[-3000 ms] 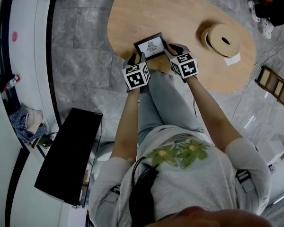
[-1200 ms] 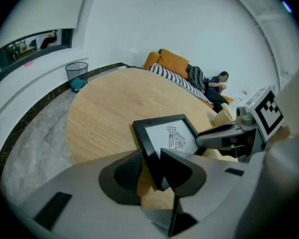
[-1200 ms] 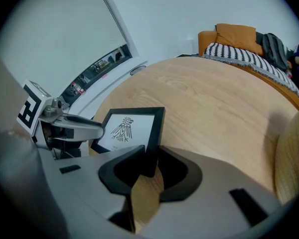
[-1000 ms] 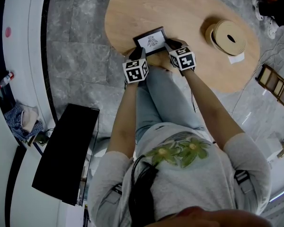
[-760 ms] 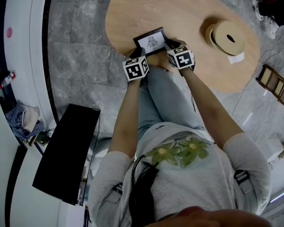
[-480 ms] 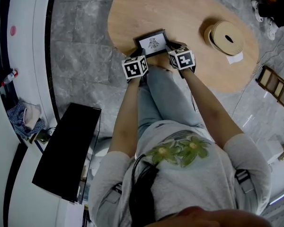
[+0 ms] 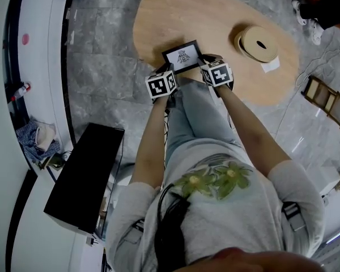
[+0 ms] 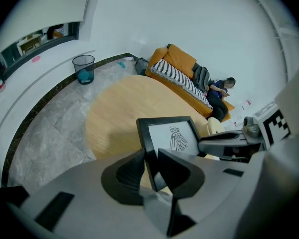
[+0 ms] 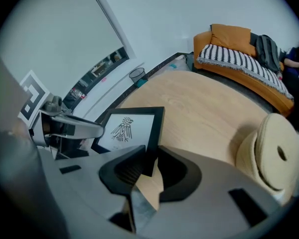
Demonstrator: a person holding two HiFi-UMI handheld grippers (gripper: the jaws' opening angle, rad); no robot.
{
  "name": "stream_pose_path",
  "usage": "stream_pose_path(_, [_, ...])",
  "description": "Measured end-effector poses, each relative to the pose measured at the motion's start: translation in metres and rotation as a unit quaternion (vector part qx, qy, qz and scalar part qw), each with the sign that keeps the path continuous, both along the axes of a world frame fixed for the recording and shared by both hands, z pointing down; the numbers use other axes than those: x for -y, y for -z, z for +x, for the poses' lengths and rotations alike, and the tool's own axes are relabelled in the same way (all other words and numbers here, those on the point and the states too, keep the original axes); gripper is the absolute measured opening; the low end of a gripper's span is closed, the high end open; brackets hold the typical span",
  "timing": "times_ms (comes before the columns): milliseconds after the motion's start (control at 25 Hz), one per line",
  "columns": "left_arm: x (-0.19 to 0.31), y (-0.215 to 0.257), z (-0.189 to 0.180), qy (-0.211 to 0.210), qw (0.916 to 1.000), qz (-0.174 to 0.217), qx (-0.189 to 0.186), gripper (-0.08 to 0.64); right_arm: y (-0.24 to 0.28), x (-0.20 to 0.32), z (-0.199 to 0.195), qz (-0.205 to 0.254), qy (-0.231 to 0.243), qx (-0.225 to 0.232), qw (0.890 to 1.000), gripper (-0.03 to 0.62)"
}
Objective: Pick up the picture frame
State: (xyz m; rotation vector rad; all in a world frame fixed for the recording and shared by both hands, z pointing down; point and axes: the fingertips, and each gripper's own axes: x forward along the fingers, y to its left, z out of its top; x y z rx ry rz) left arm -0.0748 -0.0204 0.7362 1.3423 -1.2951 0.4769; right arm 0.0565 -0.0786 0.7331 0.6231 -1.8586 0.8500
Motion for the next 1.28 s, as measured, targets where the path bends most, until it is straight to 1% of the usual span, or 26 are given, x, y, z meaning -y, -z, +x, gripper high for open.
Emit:
stream_pose_path(160, [0.0, 0.026, 0.0, -0.001, 1.0, 0.001, 0.001, 0.101, 0.026, -0.001, 0.0, 0.001, -0.001, 0.005, 1.0, 0.086])
stream_pose_path(520, [0.002, 0.083, -0.006, 0.008, 0.9996, 0.026, -0.002, 0.102, 0.086, 0.005, -0.006, 0.026, -0.005, 0.025, 0.999, 0.084])
stream_pose_path(680, [-0.004, 0.096, -0.005, 0.011, 0.9998, 0.015, -0.008, 0.103, 0.104, 0.003, -0.008, 0.033, -0.004, 0.034, 0.999, 0.084])
stream_pose_path(760, [-0.004, 0.104, -0.007, 0.012, 0.9998, 0.018, -0.007, 0.103, 0.114, 0.003, -0.009, 0.037, -0.006, 0.038, 0.999, 0.086])
stream_pose_path(1040, [-0.008, 0.141, 0.0, 0.02, 0.9983, 0.049, -0.024, 0.104, 0.154, 0.0, -0.003, 0.056, -0.01, 0.068, 0.996, 0.086])
stream_pose_path(1280, [-0.02, 0.175, -0.001, 0.015, 0.9959, 0.086, -0.024, 0.104, 0.187, -0.016, -0.003, 0.072, -0.02, 0.093, 0.993, 0.087])
